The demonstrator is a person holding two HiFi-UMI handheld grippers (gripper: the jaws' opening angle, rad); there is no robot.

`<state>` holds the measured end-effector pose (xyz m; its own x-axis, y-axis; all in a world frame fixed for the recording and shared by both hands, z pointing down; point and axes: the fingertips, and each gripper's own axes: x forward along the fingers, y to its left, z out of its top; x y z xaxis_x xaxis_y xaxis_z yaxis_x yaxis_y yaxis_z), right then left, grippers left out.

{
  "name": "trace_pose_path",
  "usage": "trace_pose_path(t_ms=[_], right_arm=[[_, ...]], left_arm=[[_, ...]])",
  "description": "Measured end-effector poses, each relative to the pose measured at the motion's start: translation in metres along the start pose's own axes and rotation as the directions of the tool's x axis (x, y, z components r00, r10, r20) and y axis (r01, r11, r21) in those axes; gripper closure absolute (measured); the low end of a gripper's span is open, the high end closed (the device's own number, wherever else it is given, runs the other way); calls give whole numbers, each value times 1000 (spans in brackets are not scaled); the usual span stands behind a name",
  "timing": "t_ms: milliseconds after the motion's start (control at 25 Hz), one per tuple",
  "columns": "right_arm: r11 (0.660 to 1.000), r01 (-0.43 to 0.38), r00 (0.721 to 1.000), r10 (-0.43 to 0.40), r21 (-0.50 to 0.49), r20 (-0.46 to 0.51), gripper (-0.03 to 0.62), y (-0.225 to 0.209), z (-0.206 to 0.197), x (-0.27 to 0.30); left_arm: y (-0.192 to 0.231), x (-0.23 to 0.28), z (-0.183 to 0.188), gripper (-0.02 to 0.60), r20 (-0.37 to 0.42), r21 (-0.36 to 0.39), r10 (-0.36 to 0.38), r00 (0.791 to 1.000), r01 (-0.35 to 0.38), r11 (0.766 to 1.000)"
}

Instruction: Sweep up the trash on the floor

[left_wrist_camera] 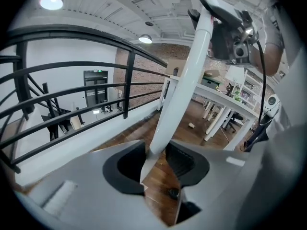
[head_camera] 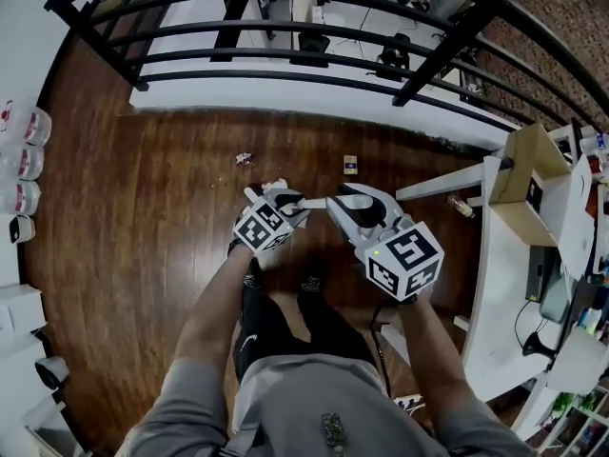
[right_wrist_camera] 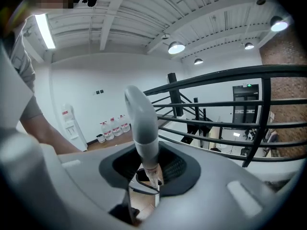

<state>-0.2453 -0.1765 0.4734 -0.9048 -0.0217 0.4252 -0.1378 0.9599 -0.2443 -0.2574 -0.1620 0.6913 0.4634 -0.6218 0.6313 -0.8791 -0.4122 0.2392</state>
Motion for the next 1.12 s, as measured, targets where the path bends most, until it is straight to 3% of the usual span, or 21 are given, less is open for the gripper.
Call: trace_pose_path(t_ms=[240, 360, 480, 680, 840, 1120], right_arm=[[996, 37, 997, -42, 78, 69, 496, 7, 32, 46], [978, 104, 989, -121, 183, 84, 496, 1, 33, 77], [935, 188, 969, -227, 302, 97, 496, -6, 27, 110], [833, 327, 920, -388, 446, 51, 496, -13, 1, 154], [759, 430, 870, -494, 489, 1, 496, -25, -9, 161], [634, 571, 778, -621, 522, -97, 496, -33, -32, 104]], left_arm=[[65, -50, 0, 448, -38, 91, 4, 999, 0, 996], [104, -61, -8, 444, -92, 141, -44, 995, 57, 988], [142, -60, -20, 443, -168, 215, -115, 979, 150, 965], [173, -47, -53, 443, -307, 280, -257, 916, 345, 896], [177, -25, -58, 441, -321, 286, -350, 880, 442, 850], [118, 3, -49, 440, -384, 296, -475, 792, 593, 749]])
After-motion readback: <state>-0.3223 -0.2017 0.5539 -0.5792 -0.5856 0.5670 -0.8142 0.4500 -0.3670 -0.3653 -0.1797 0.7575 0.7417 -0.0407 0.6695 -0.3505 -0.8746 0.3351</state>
